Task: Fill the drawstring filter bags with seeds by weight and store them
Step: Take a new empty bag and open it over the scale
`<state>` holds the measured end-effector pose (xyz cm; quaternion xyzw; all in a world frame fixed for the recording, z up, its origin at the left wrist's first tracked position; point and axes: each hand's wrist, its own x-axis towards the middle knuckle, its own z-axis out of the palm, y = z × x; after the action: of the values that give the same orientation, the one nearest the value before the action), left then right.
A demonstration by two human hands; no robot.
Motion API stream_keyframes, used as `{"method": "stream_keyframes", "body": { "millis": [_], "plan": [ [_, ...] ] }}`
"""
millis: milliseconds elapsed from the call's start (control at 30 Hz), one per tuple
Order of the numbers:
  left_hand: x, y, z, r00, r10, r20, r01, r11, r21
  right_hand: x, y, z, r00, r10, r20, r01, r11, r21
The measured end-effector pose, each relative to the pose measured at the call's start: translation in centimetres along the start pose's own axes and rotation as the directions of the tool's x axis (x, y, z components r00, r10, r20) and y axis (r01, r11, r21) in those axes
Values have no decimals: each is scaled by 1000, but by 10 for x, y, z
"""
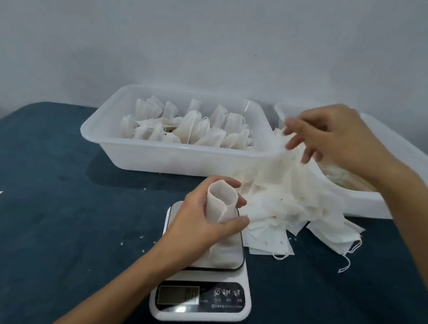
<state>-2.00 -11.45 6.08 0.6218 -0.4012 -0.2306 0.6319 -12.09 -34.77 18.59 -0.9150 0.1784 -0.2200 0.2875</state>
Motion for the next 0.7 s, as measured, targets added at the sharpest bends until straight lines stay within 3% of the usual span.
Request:
{"method": "stream_keyframes", "body": {
  "millis": [67,133,200,267,433,567,700],
  "plan": [
    [0,1,0,999,-2,-33,2,1000,-4,17,61,-23,985,133,-113,-155,965,-211],
    [2,1,0,997,-15,-77,14,1000,-6,30,121,-41,915,402,-31,-357,773,-525],
    [4,1,0,994,-32,-108,30,999,-25,34,166,-50,814,579,49,-380,594,-710],
    [6,1,-2,992,-33,-123,26,998,-53,33,194,-50,780,620,84,-370,566,-737],
    [6,6,-3,988,-17,-151,8,998,-62,35,211,-41,801,589,107,-335,589,-736],
    [7,6,-4,984,-9,-176,0,998,-55,30,216,-49,806,592,3,-426,584,-690],
    [8,5,-5,984,3,-178,-13,998,-55,29,217,-60,758,646,-92,-493,475,-729]
  ]
}}
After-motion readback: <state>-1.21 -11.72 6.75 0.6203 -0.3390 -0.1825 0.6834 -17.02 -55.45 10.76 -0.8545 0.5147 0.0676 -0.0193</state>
